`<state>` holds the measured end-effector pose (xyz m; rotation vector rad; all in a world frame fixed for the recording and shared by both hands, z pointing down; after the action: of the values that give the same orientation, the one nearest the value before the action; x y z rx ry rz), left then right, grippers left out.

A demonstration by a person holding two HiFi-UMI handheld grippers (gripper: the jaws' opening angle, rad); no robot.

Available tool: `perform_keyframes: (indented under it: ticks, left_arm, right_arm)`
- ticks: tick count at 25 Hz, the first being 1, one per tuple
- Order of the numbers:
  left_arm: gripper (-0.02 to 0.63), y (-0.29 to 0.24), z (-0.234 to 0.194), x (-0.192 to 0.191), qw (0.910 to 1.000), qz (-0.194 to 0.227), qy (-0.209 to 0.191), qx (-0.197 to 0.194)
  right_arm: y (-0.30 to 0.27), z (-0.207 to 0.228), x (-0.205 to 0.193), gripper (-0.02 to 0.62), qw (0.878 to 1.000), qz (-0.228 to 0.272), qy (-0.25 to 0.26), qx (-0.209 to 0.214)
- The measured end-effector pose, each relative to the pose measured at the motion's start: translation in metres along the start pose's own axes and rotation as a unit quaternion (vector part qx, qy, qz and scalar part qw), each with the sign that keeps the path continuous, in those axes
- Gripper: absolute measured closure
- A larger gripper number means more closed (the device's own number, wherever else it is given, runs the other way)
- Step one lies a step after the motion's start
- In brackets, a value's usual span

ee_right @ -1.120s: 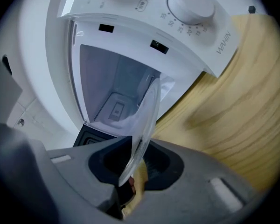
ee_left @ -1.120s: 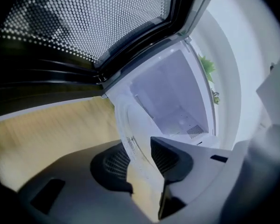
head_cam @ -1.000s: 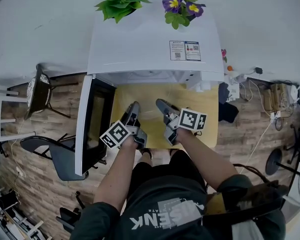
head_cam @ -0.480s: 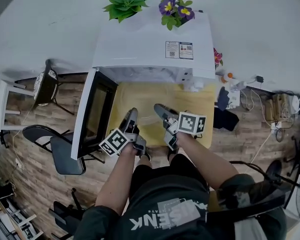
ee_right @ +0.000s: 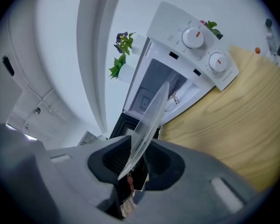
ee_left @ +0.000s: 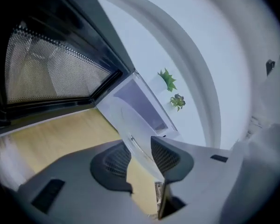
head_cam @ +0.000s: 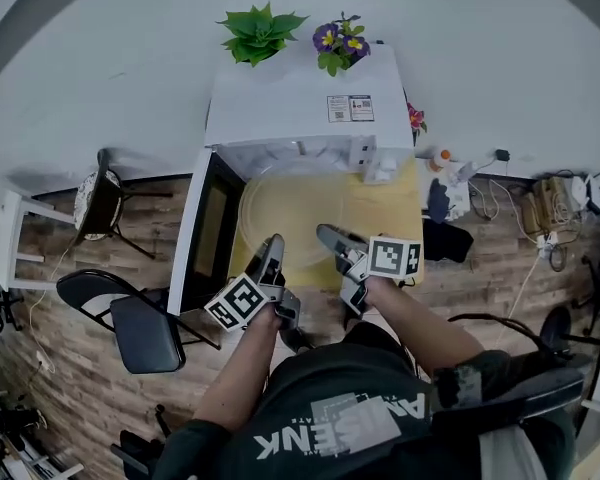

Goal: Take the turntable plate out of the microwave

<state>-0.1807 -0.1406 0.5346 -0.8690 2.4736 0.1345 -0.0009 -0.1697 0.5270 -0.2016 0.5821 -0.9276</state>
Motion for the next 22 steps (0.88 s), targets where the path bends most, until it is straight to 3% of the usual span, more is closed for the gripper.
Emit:
perform_keyframes:
  ticks: [5,17,22]
  left_arm:
    - [0.472,0.015,0.032,0.012,0.9988,-0.034,-0.013,-0.033]
    - [0.472,0.035,0.096,0.049,0.9918,-0.049,-0.090,-0.077]
    - [0.472,0.038,0.112,0.052,0.9915,-0.049,-0.085,-0.085]
  right_arm:
    - [0.027,-0.031,-0.005,0.506,0.999,0.032,0.003,0.003]
    - [0.064,-0.090,0.002,0.503,0.996,0.078,0.017,0.043]
    - [0.073,-0.101,0.004,0.503,0.996,0.077,0.016,0.047]
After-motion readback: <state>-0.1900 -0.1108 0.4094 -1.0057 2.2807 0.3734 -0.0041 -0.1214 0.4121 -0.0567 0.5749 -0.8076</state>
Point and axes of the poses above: the fingertips, and each gripper's own axes: y backward along the fingers, z to its right, x out of its top, the point moved 6 cm from there along y, backward along the fingers, and after that the axes turned 15 degrees about -x, right-handed, at the moved point
